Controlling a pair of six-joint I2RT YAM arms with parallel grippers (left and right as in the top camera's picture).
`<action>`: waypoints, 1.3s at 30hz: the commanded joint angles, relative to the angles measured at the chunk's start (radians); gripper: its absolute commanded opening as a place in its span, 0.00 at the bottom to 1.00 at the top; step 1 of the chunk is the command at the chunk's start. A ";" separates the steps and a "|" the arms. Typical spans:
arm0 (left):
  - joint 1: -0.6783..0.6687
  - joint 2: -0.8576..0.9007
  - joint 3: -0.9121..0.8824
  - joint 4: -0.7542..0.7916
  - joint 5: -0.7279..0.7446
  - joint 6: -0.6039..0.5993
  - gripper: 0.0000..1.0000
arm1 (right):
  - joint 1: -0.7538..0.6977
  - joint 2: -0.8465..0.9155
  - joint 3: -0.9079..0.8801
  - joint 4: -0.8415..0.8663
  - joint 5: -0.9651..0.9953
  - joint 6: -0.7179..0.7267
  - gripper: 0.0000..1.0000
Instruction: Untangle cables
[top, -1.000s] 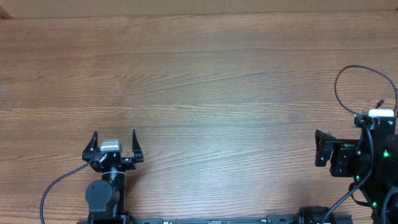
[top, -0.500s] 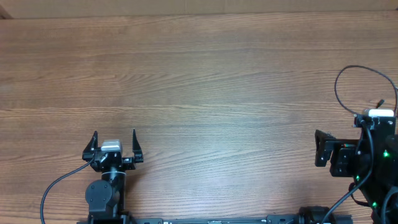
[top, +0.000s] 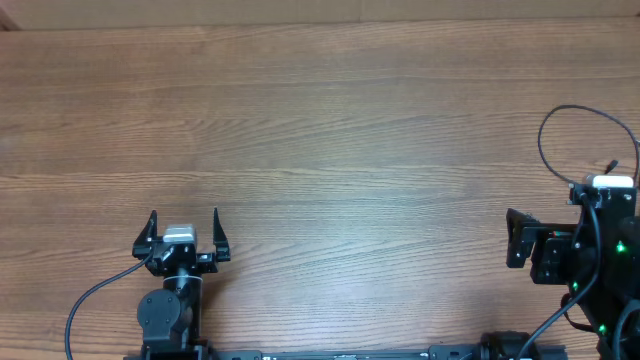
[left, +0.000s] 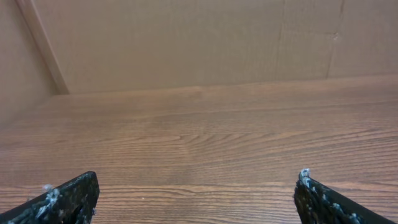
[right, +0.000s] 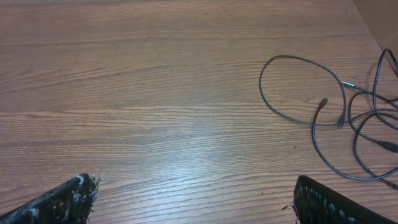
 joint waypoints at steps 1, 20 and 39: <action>0.005 -0.010 -0.003 0.001 0.001 0.016 0.99 | 0.005 -0.001 0.001 0.003 0.006 0.003 1.00; 0.005 -0.010 -0.003 0.001 0.001 0.016 0.99 | 0.005 -0.001 0.001 0.003 0.006 0.003 1.00; 0.005 -0.010 -0.003 0.001 0.001 0.016 1.00 | 0.005 -0.070 -0.118 0.364 -0.044 0.003 1.00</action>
